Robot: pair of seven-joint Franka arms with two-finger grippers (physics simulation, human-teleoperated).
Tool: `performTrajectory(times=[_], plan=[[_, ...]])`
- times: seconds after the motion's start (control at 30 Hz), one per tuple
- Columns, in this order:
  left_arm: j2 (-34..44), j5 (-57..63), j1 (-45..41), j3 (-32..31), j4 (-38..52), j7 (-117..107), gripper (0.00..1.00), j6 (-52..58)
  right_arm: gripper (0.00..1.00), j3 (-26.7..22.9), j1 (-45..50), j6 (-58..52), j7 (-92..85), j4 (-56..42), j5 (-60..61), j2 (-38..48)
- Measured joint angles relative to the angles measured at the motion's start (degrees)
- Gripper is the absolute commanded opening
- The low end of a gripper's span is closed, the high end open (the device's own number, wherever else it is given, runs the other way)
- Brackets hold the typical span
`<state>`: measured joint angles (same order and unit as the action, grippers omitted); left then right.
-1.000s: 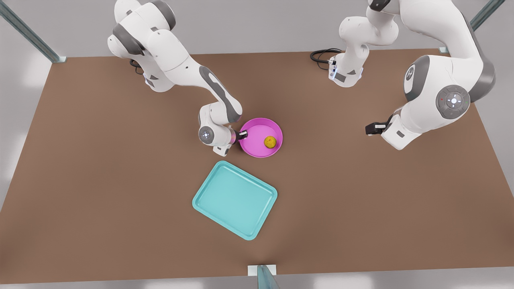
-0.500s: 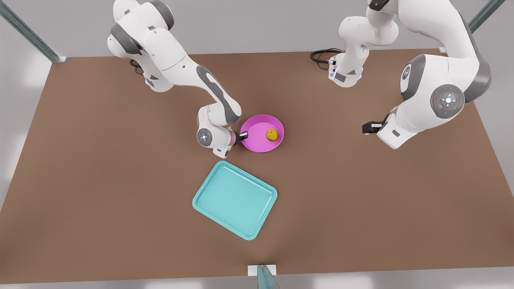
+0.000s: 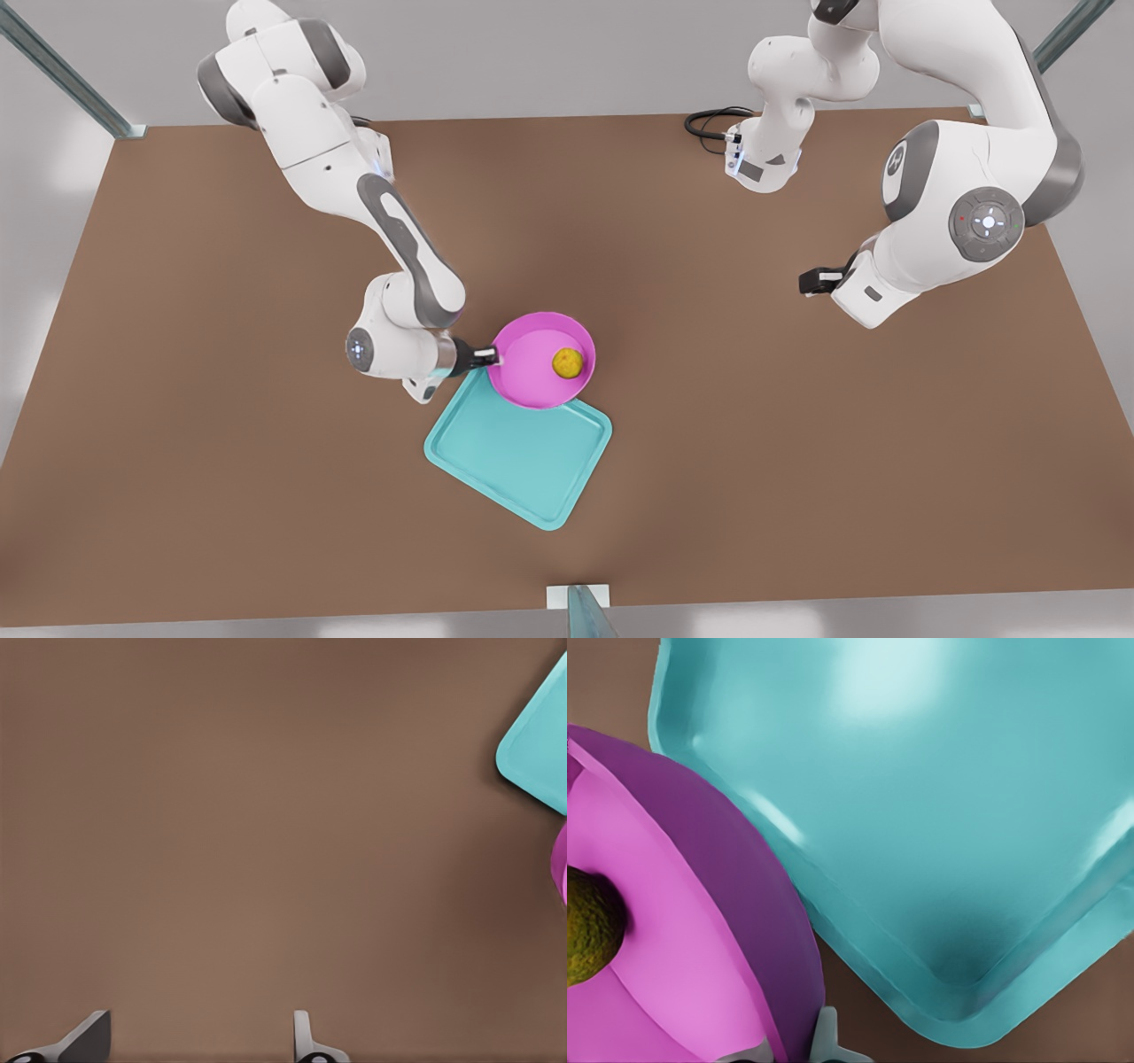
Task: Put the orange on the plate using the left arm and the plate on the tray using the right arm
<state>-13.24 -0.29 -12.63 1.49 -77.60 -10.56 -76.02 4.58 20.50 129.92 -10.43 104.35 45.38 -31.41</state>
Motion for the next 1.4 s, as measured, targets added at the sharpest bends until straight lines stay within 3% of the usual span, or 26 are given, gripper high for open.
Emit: performTrajectory(times=[0.3,0.57,0.6,0.63,0.83,0.93,1.0,1.07,1.2,1.4], plan=[[0.12,0.00,-0.03,0.00,0.00,-0.02,1.00,0.19,0.21,-0.11,-6.01,-1.51,0.26,-15.04,-0.11,-9.42],[0.17,0.00,-0.03,0.00,0.03,-0.03,1.00,0.56,0.21,-0.16,-6.54,-1.69,0.52,-16.86,-0.71,-12.58],[0.16,0.00,-0.03,0.00,0.04,-0.03,1.00,0.56,0.29,-0.15,-6.53,-1.70,0.54,-16.75,-0.77,-12.67],[0.16,0.00,-0.03,0.00,0.05,-0.03,1.00,0.56,1.00,-0.14,-6.53,-1.72,0.67,-16.72,-0.96,-12.79],[0.17,0.00,-0.03,0.00,0.05,-0.03,1.00,0.57,1.00,-0.16,-6.83,-1.80,1.21,-16.70,-1.39,-12.11],[0.20,0.00,-0.16,0.00,0.05,-0.04,1.00,0.61,1.00,-1.75,-9.78,-3.98,1.49,-16.17,-2.31,-6.33],[0.26,0.01,-0.29,0.00,0.05,-0.04,1.00,0.67,1.00,-4.10,-13.85,-8.99,1.68,-14.55,-9.40,0.34],[0.26,0.00,-0.31,0.01,0.05,-0.08,1.00,0.72,1.00,-4.95,-19.01,-16.67,1.79,-14.76,-24.57,6.99],[0.19,0.02,-0.97,0.01,0.15,-0.29,1.00,0.82,1.00,-5.82,-22.65,-29.45,1.93,-14.58,-45.76,25.99],[-0.51,-0.12,-1.62,0.00,0.66,-0.83,1.00,1.93,1.00,-5.85,-24.22,-40.51,2.00,-14.47,-54.21,30.30]])
